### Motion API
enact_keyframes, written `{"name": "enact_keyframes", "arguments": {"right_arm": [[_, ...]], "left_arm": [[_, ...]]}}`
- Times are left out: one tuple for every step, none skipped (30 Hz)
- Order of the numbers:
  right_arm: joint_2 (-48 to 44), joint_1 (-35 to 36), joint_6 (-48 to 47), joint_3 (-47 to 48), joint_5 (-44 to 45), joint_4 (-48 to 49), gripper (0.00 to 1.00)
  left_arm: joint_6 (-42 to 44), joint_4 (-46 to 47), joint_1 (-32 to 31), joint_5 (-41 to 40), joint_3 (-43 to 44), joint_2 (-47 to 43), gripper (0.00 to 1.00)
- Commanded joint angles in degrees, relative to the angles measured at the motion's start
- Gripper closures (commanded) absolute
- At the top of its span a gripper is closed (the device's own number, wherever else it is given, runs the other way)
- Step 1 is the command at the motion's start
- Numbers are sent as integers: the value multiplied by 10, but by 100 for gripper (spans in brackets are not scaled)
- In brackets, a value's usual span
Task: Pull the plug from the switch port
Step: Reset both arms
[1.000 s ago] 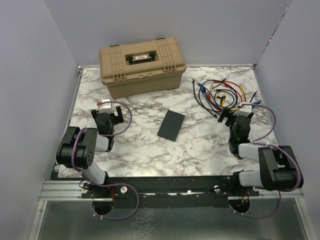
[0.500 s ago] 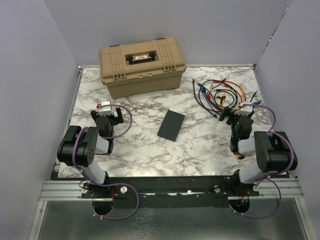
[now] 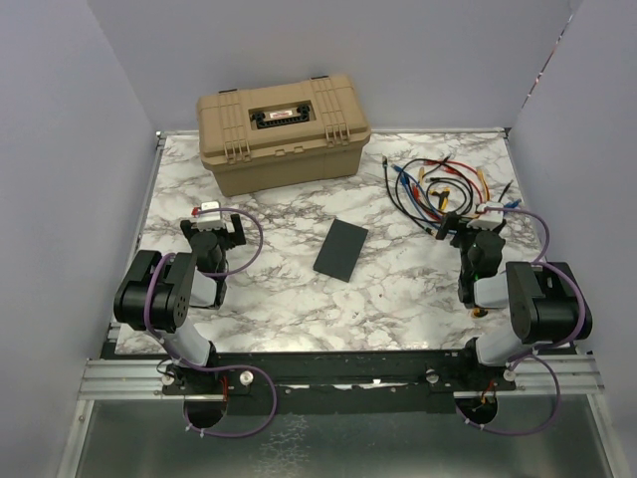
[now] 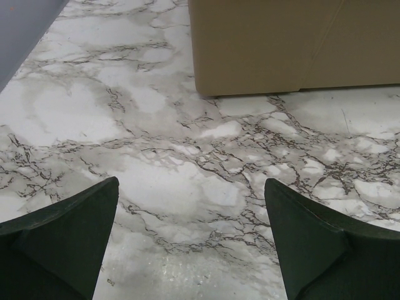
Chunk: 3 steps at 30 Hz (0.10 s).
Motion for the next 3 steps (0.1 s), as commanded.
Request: {"name": "enact_keyframes", "arguments": {"right_arm": [[1, -3, -7, -5, -8, 23, 0], [1, -3, -7, -5, -8, 23, 0], [1, -3, -7, -5, -8, 23, 0]], "left_arm": [[5, 16, -1, 11, 0, 6, 1], [5, 16, -1, 11, -1, 4, 1], [4, 16, -2, 11, -3, 3, 1]]}}
